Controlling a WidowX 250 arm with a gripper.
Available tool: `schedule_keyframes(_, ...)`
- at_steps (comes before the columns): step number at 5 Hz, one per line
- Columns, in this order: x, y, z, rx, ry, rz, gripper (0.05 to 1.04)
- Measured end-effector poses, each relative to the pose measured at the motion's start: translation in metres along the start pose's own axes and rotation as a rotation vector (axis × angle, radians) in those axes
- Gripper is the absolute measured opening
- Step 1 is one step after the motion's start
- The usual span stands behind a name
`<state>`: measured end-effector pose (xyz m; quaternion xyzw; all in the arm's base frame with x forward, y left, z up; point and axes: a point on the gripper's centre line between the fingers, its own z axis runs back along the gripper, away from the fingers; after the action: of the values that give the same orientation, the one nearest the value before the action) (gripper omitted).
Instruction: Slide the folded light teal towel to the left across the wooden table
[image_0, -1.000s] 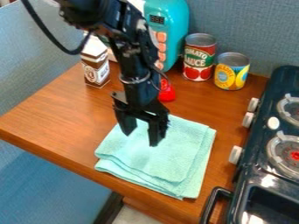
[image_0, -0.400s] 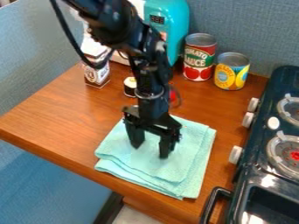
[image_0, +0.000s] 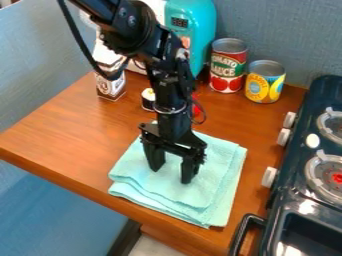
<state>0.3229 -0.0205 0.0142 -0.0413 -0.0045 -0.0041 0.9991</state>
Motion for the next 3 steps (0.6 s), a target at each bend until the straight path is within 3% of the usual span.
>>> schedule_keyframes(1,-0.002,0.017,0.002,0.066,0.012,-0.003,0.999)
schedule_keyframes(3,-0.02,0.105,0.017,0.225,0.091,0.124,0.999)
